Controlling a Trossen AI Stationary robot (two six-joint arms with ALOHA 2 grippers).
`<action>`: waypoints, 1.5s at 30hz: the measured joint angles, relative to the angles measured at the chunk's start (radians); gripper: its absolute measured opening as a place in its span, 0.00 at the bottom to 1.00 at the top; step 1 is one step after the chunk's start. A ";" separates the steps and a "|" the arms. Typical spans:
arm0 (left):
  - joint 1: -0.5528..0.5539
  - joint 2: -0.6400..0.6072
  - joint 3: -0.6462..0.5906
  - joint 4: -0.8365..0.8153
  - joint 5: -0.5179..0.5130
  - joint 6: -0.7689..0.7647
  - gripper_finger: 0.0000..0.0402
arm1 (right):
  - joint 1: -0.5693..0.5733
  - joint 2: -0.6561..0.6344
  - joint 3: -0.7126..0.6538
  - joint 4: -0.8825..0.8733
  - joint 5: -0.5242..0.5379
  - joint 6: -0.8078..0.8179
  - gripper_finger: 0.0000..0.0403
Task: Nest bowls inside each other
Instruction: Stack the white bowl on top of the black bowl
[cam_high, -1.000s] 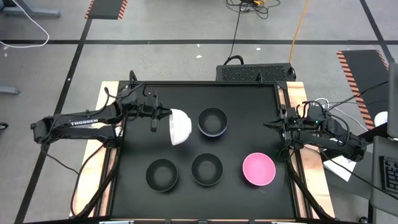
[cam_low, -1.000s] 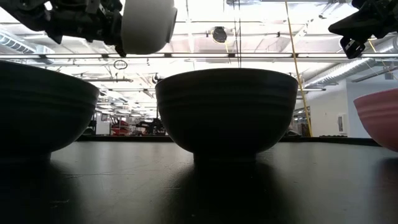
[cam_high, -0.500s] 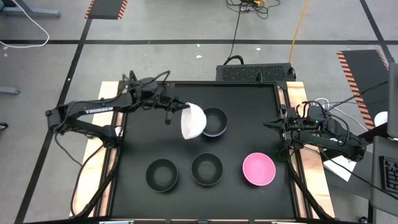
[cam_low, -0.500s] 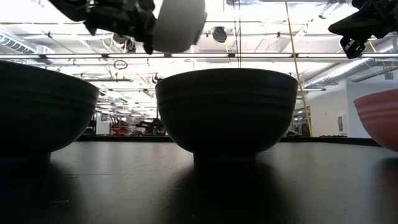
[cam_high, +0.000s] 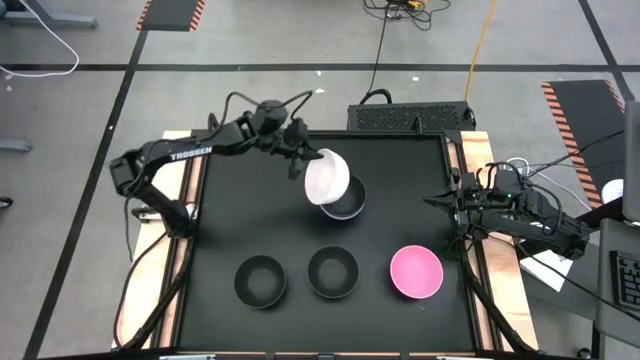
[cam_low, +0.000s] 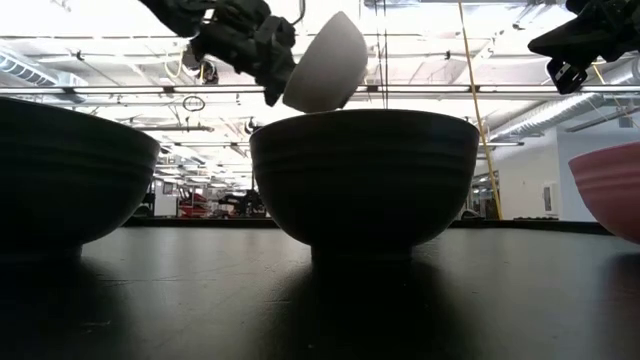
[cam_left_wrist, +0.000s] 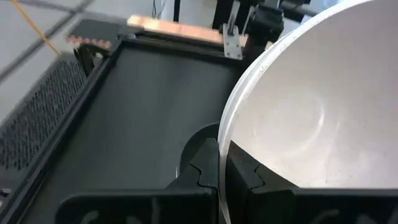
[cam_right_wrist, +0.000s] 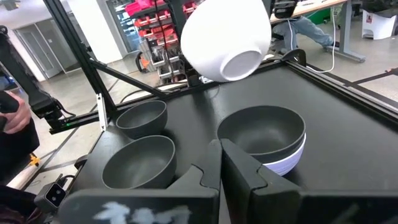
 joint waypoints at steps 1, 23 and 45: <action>0.002 0.019 0.033 -0.030 0.001 0.008 0.01 | 0.000 0.000 0.000 0.000 0.000 0.000 0.00; -0.001 0.293 0.400 -0.382 -0.005 0.077 0.01 | 0.000 0.000 0.000 -0.001 0.000 -0.003 0.00; -0.013 0.511 0.726 -0.719 -0.028 0.137 0.01 | 0.000 0.000 0.000 -0.001 0.000 -0.003 0.00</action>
